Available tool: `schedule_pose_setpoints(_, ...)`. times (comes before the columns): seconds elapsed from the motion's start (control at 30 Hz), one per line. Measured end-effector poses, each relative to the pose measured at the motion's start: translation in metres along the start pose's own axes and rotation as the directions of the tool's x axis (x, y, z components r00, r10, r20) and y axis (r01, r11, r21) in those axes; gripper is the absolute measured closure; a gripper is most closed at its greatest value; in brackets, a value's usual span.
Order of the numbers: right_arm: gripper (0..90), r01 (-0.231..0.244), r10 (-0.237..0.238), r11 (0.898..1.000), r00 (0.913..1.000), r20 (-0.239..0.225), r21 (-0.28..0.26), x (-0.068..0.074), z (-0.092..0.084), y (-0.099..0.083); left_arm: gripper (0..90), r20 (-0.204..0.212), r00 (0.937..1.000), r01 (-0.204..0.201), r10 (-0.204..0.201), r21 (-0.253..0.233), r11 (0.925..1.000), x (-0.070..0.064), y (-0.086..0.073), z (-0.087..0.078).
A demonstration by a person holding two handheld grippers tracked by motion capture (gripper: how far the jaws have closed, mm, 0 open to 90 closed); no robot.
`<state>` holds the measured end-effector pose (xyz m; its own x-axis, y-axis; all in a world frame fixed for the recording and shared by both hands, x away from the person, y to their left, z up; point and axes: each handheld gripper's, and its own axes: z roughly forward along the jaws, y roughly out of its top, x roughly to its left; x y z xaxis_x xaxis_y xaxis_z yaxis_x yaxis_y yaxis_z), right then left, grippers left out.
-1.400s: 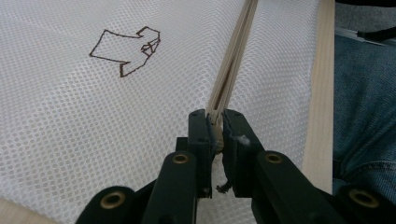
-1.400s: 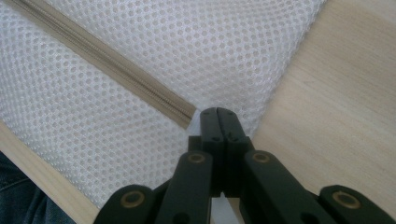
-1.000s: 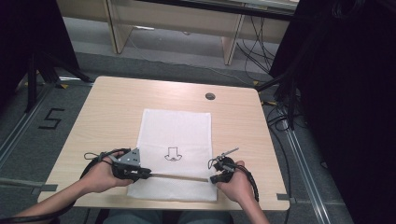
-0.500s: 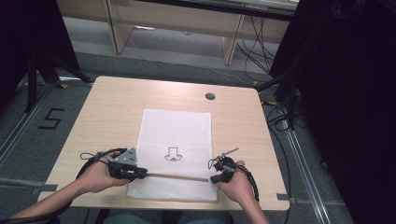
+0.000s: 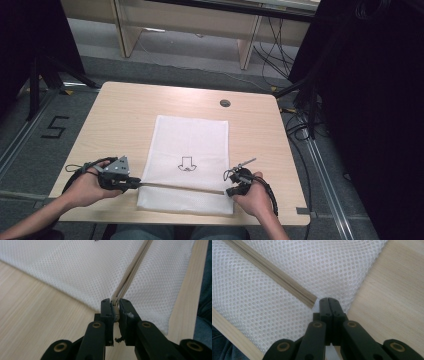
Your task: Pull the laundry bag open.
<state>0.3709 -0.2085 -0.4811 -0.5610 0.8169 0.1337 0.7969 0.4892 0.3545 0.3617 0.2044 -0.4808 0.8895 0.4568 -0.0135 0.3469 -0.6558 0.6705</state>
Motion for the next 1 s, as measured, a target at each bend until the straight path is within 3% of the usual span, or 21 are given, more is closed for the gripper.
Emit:
schedule_pose_setpoints(0.07, 90.0, -0.012, 0.012, 1.000, 0.9999, -0.012, -0.006, 0.001, 0.000, 0.000, 82.1, -0.006, 0.9997, 0.024, -0.024, 0.000, 0.9997, 0.003, -0.006, -0.002)
schedule_pose_setpoints(0.13, 90.0, 0.001, -0.001, 1.000, 0.9999, -0.010, -0.009, 0.000, 0.000, 0.000, 82.1, 0.017, 0.9973, 0.071, -0.071, -0.026, 0.9971, 0.003, -0.011, -0.003)
schedule_pose_setpoints(0.23, 90.0, 0.012, -0.012, 1.000, 0.9999, -0.005, -0.009, -0.001, 0.000, 0.000, 82.1, -0.004, 0.9989, 0.047, -0.047, 0.008, 0.9989, 0.002, -0.012, -0.003)
schedule_pose_setpoints(0.37, 90.0, 0.022, -0.022, 1.000, 0.9997, -0.005, -0.010, -0.002, 0.001, 0.000, 82.1, -0.037, 0.9975, 0.062, -0.061, 0.048, 0.9969, 0.000, -0.011, 0.004)
schedule_pose_setpoints(0.43, 90.0, -0.012, 0.012, 1.000, 0.9999, -0.005, 0.002, 0.000, 0.000, 0.000, 82.1, -0.053, 0.9968, 0.063, -0.060, 0.061, 0.9961, 0.001, -0.010, 0.004)
schedule_pose_setpoints(0.53, 90.0, -0.008, 0.008, 1.000, 0.9999, -0.007, -0.002, 0.000, 0.000, -0.001, 82.1, -0.049, 0.9950, 0.090, -0.087, 0.061, 0.9941, -0.001, -0.012, 0.006)
schedule_pose_setpoints(0.67, 90.0, -0.009, 0.009, 1.000, 0.9999, -0.008, -0.002, -0.001, 0.000, -0.001, 82.1, -0.055, 0.9968, 0.062, -0.058, 0.075, 0.9952, -0.001, -0.012, 0.007)
schedule_pose_setpoints(0.73, 90.0, 0.001, -0.001, 1.000, 0.9999, -0.014, -0.010, -0.001, 0.000, -0.001, 81.8, -0.056, 0.9976, 0.043, -0.040, 0.053, 0.9976, -0.001, -0.014, 0.007)
schedule_pose_setpoints(0.8, 90.0, 0.004, -0.004, 1.000, 0.9999, -0.013, -0.011, -0.002, 0.000, -0.001, 81.6, -0.027, 0.9991, 0.035, -0.034, 0.022, 0.9992, -0.001, -0.018, 0.006)
schedule_pose_setpoints(0.87, 90.0, -0.013, 0.012, 1.000, 0.9995, -0.029, -0.014, -0.004, 0.000, -0.001, 79.0, -0.040, 0.9976, 0.057, -0.056, 0.013, 0.9983, 0.001, -0.020, 0.006)
schedule_pose_setpoints(0.97, 89.8, -0.024, 0.024, 1.000, 0.9988, -0.043, -0.014, -0.006, -0.001, -0.003, 61.2, -0.053, 0.9976, 0.044, -0.046, -0.032, 0.9985, 0.005, -0.021, 0.002)
schedule_pose_setpoints(1.0, 89.7, -0.025, 0.024, 0.999, 0.9983, -0.053, -0.021, -0.007, 0.000, -0.003, 58.4, -0.030, 0.9966, 0.074, -0.077, -0.084, 0.9937, 0.004, -0.020, 0.000)
